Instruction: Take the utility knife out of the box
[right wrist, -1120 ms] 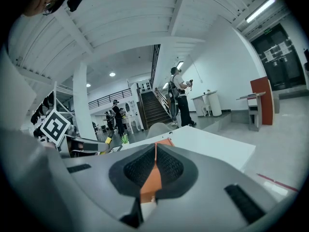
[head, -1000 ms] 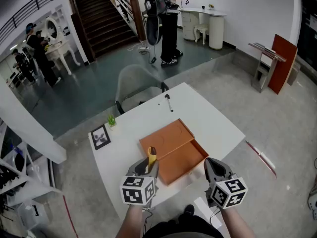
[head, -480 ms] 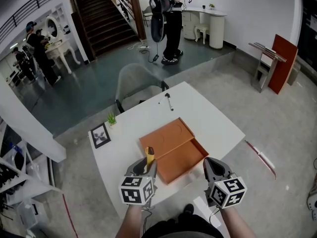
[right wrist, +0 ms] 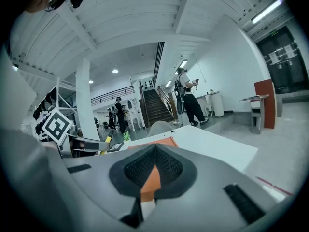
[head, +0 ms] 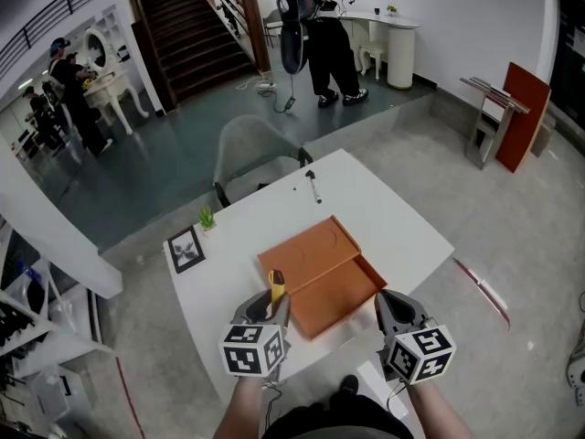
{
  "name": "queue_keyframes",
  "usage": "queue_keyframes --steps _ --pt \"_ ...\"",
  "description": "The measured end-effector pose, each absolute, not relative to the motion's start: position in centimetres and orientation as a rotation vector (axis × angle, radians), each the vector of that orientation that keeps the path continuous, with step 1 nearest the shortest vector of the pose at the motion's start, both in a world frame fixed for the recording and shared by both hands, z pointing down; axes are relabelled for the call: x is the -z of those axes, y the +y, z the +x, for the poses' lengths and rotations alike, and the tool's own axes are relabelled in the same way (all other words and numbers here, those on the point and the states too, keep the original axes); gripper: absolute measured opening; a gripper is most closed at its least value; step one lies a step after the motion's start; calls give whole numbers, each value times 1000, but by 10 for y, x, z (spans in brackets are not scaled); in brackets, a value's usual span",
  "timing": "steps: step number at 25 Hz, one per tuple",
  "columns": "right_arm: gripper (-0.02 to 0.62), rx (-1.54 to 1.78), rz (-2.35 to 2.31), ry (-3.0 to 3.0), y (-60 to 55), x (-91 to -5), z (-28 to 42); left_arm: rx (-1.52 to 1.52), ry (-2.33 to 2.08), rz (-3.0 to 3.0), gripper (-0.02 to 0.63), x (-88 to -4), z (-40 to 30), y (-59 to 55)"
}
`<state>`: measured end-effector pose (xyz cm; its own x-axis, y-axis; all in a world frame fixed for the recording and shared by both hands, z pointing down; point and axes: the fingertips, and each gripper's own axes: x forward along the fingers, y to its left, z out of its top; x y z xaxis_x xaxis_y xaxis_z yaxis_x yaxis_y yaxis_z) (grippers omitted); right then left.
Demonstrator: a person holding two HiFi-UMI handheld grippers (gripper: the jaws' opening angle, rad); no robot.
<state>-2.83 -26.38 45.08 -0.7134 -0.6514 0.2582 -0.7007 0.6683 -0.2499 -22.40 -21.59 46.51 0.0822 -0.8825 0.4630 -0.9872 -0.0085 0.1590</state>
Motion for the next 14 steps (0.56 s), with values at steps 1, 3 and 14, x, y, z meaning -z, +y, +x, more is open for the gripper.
queue_keyframes --steps 1,3,14 --pt "0 -502 1114 -2732 -264 -451 -29 -323 -1840 1933 117 -466 -224 -216" --pt "0 -504 1113 -2732 -265 -451 -30 -327 -1836 1934 117 -467 -225 -217" --pt "0 -491 1112 -2726 -266 -450 -33 -336 -1840 1950 117 -465 -225 -221"
